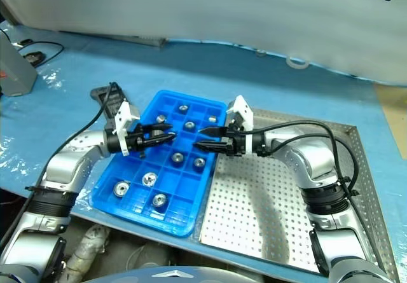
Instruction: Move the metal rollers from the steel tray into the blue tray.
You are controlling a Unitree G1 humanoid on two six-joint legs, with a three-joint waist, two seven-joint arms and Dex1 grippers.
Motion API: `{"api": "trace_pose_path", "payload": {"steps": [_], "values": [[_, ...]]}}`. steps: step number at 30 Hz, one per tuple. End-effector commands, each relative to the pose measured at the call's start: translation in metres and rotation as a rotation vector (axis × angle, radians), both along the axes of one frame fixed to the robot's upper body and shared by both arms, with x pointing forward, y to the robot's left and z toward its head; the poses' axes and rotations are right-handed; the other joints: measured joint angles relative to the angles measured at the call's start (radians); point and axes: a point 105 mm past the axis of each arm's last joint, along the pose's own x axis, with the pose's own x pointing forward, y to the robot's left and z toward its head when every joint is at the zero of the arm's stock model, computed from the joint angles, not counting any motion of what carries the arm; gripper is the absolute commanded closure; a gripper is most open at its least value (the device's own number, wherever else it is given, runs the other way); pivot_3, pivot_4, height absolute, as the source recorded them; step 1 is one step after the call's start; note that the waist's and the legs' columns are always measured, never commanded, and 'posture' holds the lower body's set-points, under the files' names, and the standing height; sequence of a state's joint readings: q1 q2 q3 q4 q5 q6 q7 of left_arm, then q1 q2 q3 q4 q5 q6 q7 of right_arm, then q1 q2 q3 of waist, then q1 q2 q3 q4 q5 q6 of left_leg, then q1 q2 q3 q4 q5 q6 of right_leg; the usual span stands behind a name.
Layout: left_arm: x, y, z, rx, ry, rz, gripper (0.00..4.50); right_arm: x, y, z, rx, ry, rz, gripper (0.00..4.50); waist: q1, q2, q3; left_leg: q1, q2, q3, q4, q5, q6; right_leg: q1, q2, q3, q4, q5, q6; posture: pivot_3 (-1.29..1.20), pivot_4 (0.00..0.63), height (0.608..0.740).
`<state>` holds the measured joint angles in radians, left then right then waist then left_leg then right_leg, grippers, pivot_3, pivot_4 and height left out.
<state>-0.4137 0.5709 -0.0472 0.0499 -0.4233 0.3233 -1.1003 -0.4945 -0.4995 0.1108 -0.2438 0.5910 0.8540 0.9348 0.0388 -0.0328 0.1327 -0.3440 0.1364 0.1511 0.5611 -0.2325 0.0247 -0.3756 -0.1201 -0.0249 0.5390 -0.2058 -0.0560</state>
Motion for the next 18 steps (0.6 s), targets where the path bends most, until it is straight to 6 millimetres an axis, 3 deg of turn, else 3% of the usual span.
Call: {"api": "trace_pose_path", "payload": {"steps": [1, 4, 6, 10, 13, 15, 18], "values": [[-0.01, 0.018, 0.015, 0.04, -0.041, -0.032, 3.13, 0.009, -0.005, 0.005, -0.007, -0.109, -0.079, 1.87, -0.001, 0.0, 0.0, 0.0, 0.0, 0.0, 0.0, 0.0, 0.0, 0.0, 0.0, 0.0, 0.0, 0.0, 0.0, -0.05, 0.15, 0.74], [-0.007, 0.033, 0.019, 0.06, -0.048, 0.006, 3.13, 0.023, -0.008, 0.003, -0.021, -0.164, -0.168, 1.87, -0.003, 0.0, 0.0, 0.0, 0.0, 0.001, 0.0, 0.0, -0.001, -0.001, 0.0, 0.0, 0.0, 0.0, 0.0, -0.05, 0.15, 0.74], [-0.01, 0.032, 0.022, 0.052, -0.054, -0.01, 3.13, 0.037, -0.012, 0.006, 0.008, -0.178, -0.244, 1.87, -0.002, 0.0, 0.0, 0.001, 0.0, 0.001, 0.0, -0.002, -0.004, -0.001, 0.0, 0.0, 0.0, 0.0, 0.0, -0.03, 0.15, 0.74], [-0.037, -0.013, 0.012, -0.021, 0.058, -0.209, 3.13, 0.049, -0.018, 0.012, 0.028, -0.201, -0.301, 1.87, 0.007, 0.001, 0.001, 0.0, -0.001, 0.001, -0.001, -0.002, -0.004, 0.0, 0.0, 0.0, 0.0, 0.0, 0.0, -0.03, 0.15, 0.74], [-0.046, -0.023, 0.004, -0.033, 0.105, -0.254, 3.13, 0.05, -0.019, 0.015, 0.041, -0.206, -0.314, 1.87, 0.0, 0.001, 0.001, -0.001, -0.002, 0.001, 0.0, -0.002, -0.003, -0.001, 0.0, 0.001, 0.0, 0.0, -0.001, -0.04, 0.15, 0.74], [-0.046, -0.026, 0.0, -0.035, 0.115, -0.251, 3.13, 0.049, -0.019, 0.017, 0.05, -0.206, -0.317, 1.87, -0.003, 0.001, 0.001, -0.001, -0.001, 0.002, 0.0, -0.001, -0.002, -0.002, 0.0, 0.001, 0.0, 0.0, -0.001, -0.05, 0.15, 0.74], [-0.016, -0.015, 0.012, -0.063, 0.069, -0.086, 3.13, 0.044, -0.019, 0.014, 0.058, -0.199, -0.333, 1.87, -0.006, 0.002, 0.001, 0.0, 0.0, 0.002, -0.001, 0.0, -0.001, -0.001, 0.001, 0.001, 0.0, 0.0, -0.001, -0.07, 0.15, 0.74]]}}
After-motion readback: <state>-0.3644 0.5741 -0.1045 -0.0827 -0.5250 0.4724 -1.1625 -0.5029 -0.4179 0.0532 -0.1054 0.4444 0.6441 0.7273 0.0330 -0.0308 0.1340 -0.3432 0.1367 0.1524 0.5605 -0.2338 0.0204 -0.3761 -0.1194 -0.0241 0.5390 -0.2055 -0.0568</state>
